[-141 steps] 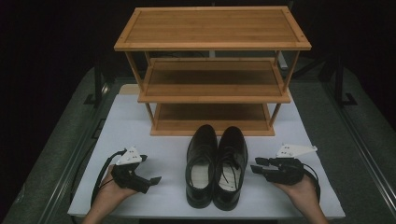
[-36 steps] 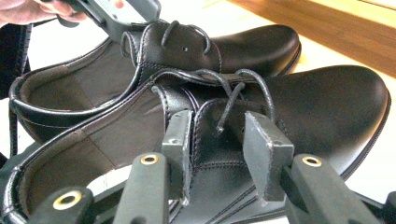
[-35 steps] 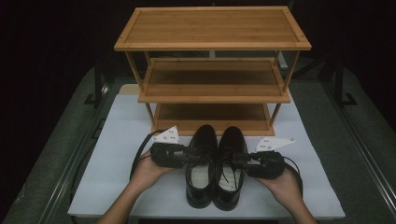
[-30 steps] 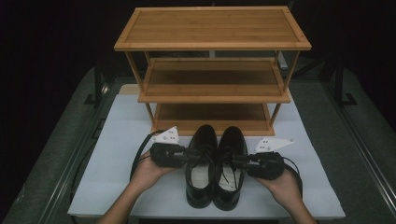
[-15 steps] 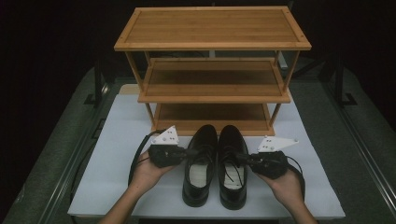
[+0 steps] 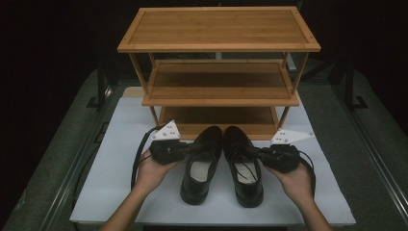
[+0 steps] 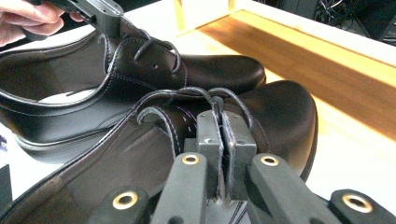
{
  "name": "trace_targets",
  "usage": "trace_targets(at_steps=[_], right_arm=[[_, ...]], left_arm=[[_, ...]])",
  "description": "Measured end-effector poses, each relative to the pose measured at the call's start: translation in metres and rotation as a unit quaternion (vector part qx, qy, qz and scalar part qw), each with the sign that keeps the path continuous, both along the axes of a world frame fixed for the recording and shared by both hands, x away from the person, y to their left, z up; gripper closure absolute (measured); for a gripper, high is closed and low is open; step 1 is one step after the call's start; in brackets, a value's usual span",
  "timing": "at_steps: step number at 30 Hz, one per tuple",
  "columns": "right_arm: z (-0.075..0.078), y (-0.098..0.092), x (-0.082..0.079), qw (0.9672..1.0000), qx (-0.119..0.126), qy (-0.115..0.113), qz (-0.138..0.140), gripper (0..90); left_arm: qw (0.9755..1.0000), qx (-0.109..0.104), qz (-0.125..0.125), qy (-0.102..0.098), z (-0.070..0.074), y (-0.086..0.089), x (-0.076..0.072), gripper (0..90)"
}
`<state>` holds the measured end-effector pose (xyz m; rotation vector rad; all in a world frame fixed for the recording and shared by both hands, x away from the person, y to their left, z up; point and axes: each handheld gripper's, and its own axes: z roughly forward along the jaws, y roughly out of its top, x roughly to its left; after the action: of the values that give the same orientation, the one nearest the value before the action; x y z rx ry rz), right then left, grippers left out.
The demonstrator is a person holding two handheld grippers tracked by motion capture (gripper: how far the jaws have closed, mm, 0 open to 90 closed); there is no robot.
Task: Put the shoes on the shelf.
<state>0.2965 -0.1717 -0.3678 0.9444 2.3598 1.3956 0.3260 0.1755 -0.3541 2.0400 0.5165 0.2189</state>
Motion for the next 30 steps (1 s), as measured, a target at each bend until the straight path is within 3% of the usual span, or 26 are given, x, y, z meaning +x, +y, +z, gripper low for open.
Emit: trace_targets(at_steps=[3,5,7,14,24,27,30], right_arm=[[0.001,0.001,0.012,1.0000,0.002,-0.005,-0.002,88.2],[0.003,0.000,0.020,0.9998,0.019,-0.006,-0.004,88.3],[0.006,0.002,0.031,0.9998,0.009,-0.013,-0.011,88.4],[0.008,0.003,0.058,0.9994,0.022,-0.013,-0.022,88.7],[0.012,0.022,0.094,0.9982,0.016,-0.036,-0.046,88.7],[0.011,0.027,0.104,0.9976,0.016,-0.038,-0.055,88.6],[0.006,0.030,0.109,0.9971,0.012,-0.042,-0.063,88.5]], left_arm=[[0.9999,-0.007,0.014,-0.005,0.001,0.000,0.008,88.6],[0.9997,-0.012,0.021,-0.007,0.002,0.000,0.013,88.6],[0.9994,-0.017,0.028,-0.007,0.001,0.001,0.019,88.7],[0.9982,-0.027,0.051,-0.016,-0.002,0.000,0.040,88.9],[0.9937,-0.035,0.096,-0.045,-0.003,-0.010,0.073,88.9],[0.9925,-0.041,0.106,-0.046,-0.007,-0.012,0.080,88.8],[0.9922,-0.030,0.112,-0.046,-0.014,-0.015,0.084,88.8]])
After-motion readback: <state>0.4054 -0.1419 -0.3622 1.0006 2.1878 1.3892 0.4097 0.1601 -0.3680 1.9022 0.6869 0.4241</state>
